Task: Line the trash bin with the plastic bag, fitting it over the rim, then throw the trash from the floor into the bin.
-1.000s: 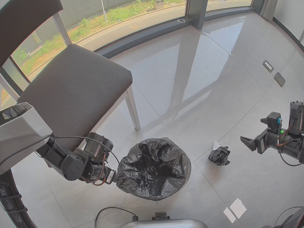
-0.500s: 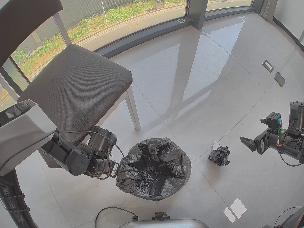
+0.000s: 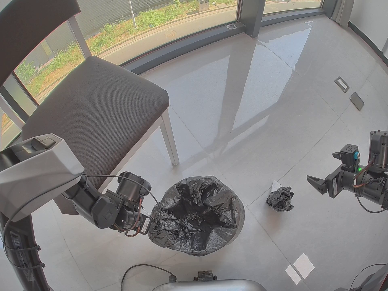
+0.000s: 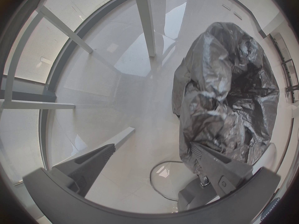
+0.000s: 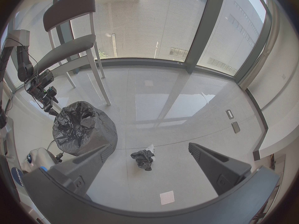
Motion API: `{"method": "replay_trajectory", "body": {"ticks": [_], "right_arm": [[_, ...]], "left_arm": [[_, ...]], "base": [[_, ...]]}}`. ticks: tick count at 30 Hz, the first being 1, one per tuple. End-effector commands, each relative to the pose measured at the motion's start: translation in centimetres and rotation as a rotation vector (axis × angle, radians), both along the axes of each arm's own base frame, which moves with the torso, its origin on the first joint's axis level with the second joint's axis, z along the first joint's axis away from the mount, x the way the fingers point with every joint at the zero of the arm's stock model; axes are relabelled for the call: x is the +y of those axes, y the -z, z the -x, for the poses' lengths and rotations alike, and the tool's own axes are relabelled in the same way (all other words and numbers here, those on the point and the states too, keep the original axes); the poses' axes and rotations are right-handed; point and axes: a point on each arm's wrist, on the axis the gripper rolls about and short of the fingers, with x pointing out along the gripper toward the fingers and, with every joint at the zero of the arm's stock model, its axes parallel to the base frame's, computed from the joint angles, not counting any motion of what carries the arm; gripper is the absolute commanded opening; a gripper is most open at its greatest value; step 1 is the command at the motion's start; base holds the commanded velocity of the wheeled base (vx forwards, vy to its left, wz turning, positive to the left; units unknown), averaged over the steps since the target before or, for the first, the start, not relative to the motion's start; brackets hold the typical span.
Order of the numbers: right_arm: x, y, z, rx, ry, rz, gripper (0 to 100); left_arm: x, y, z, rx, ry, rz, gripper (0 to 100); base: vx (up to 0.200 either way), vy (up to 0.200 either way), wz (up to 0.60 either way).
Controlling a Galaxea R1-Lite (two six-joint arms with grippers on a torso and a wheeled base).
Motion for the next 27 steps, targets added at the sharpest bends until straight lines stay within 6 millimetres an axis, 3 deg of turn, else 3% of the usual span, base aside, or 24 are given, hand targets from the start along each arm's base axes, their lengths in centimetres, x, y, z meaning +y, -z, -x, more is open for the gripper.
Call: {"method": "replay_trajectory", "body": {"ticks": [1, 7, 17, 20, 27], "right_arm": [[0.0, 0.0, 0.0, 0.001, 0.0, 0.0, 100], [-0.1, 0.1, 0.0, 0.002, 0.003, 0.001, 100], [-1.0, 0.7, -0.1, 0.028, 0.042, 0.003, 100], [-1.5, 1.5, 0.2, 0.061, 0.044, -0.007, 100], [-2.7, 5.0, 0.2, 0.218, 0.043, -0.031, 100]], "left_arm": [[0.4, 0.7, 0.3, 0.028, -0.008, -0.013, 100], [0.8, 0.1, 1.0, 0.015, -0.007, -0.003, 100], [1.9, -3.4, 3.5, -0.059, 0.008, 0.047, 100], [1.9, -5.5, 4.3, -0.117, 0.027, 0.077, 100], [-0.9, -8.2, 5.5, -0.201, 0.147, 0.153, 100]], "base": [[0.0, 0.0, 0.0], [0.0, 0.0, 0.0], [0.0, 0.0, 0.0], [0.0, 0.0, 0.0], [0.0, 0.0, 0.0]]}}
